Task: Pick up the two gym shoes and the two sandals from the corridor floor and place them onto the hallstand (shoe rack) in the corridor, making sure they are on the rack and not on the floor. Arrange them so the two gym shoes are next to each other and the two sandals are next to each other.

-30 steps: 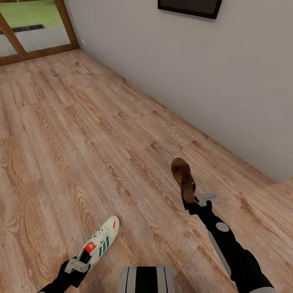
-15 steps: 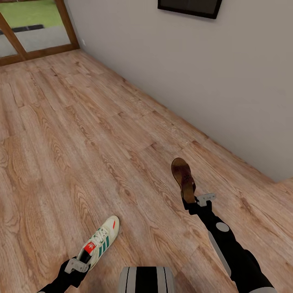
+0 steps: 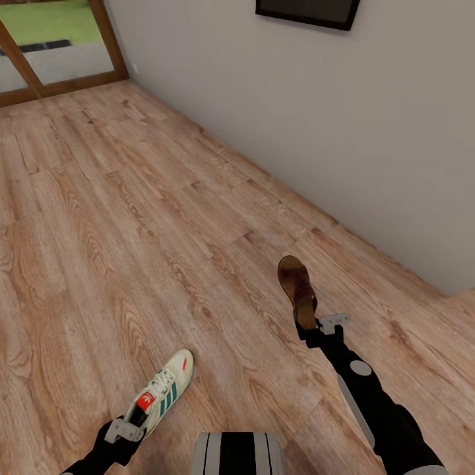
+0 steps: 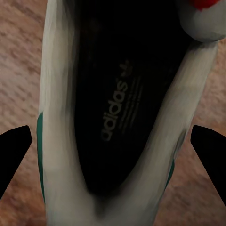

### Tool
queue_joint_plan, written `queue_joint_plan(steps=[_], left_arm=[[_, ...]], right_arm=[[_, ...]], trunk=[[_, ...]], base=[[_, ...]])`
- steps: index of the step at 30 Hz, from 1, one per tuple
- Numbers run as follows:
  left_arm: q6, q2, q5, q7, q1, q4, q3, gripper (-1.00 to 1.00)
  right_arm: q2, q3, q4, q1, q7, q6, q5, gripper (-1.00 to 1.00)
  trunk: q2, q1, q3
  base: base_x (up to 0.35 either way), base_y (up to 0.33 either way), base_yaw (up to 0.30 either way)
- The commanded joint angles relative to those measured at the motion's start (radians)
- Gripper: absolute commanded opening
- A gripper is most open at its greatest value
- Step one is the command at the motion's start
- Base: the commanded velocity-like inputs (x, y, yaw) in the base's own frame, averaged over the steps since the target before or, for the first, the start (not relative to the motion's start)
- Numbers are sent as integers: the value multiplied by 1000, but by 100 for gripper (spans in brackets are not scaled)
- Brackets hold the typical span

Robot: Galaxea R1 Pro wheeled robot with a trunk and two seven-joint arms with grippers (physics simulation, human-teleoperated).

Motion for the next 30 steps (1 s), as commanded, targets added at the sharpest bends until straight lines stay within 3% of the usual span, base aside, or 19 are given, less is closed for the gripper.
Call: queue_joint_plan(steps=[1, 15, 30], left_arm=[[-4, -1, -8, -6, -1, 0, 8, -100], [-3, -1, -7, -6, -1, 0, 8, -100], [-2, 0, -5, -6, -1, -1, 10, -100]], right_arm=[[-1, 1, -2, 0, -1, 6, -7, -100], [-1, 2, 4, 0, -1, 6, -6, -100], [-1, 6, 18, 0, 1, 5, -2, -100]], trunk=[[0, 0, -1], [0, 0, -1], [3, -7, 57]], base=[[0, 0, 0], [0, 0, 0], [0, 0, 0]])
